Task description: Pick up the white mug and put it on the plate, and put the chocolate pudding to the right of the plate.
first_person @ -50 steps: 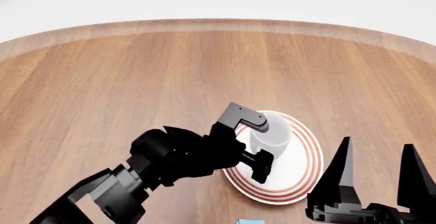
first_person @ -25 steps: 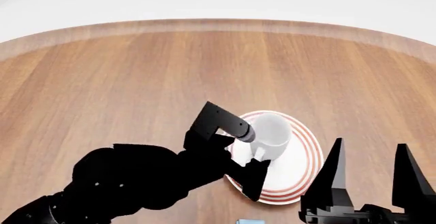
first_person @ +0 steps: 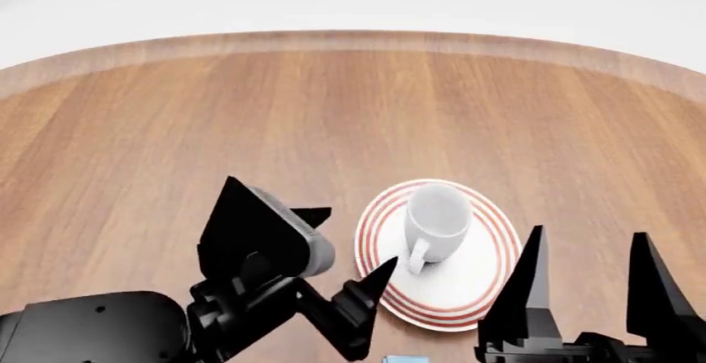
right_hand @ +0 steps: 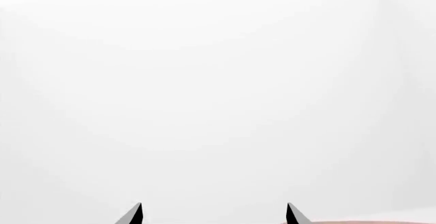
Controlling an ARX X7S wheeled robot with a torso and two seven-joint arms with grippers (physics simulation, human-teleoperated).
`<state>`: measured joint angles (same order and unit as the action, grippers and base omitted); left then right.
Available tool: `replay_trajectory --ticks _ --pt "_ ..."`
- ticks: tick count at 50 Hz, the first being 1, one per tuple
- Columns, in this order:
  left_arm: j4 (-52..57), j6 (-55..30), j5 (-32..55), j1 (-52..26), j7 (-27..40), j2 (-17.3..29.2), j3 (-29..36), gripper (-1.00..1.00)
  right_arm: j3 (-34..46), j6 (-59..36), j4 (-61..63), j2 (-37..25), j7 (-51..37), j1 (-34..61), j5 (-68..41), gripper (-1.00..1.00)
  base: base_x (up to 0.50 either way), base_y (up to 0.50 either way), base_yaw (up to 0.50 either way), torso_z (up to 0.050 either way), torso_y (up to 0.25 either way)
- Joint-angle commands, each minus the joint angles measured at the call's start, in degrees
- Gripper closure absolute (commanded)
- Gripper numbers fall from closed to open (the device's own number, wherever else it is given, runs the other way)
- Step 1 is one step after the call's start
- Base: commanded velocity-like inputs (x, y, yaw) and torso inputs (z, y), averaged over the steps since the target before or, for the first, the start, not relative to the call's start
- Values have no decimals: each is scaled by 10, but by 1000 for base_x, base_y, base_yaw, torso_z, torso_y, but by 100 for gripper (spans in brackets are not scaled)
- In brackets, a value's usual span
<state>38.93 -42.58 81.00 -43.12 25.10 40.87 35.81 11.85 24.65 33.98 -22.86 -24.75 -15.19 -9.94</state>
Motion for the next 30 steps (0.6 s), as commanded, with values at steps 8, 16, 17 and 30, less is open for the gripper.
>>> replay_trajectory --ticks 8,16,17,30 --pt "108 138 -61 148 -27 117 -142 -100 -5 -8 8 9 12 1 18 -100 0 0 0 0 0" --pt "109 218 -115 238 -35 140 -196 -100 -5 -15 14 7 10 1 21 -100 0 0 0 0 0" --pt "111 234 -132 260 -33 147 -211 -100 -5 -15 14 7 10 2 22 -100 0 0 0 0 0" --pt "96 295 -192 336 -38 137 -243 -100 -6 -25 12 4 6 2 26 -100 0 0 0 0 0"
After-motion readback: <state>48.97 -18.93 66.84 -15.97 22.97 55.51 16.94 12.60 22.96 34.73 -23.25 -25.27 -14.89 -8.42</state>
